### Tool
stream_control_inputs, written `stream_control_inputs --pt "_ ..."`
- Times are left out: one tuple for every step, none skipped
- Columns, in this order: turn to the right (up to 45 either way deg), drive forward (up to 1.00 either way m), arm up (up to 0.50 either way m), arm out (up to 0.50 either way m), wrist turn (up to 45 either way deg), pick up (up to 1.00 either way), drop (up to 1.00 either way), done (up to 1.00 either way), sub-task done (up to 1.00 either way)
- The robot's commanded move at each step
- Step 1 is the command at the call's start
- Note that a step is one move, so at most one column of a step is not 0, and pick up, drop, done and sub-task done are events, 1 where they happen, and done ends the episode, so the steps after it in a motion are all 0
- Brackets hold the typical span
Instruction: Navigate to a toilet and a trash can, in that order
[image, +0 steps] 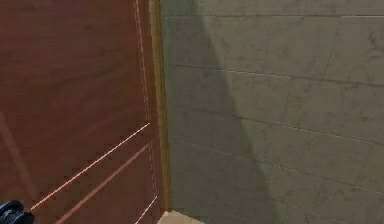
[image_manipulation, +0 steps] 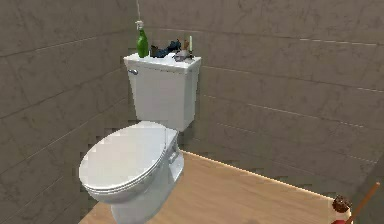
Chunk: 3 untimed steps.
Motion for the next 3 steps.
stream_control_inputs --pt "-3.0 0.00 0.00 0.00 0.0 0.00 0.00 0.00 0.00" --pt "0.0 0.45 0.00 0.00 0.0 0.00 0.00 0.00 0.00" --pt "45.0 0.00 0.00 0.00 0.0 0.00 0.00 0.00 0.00"
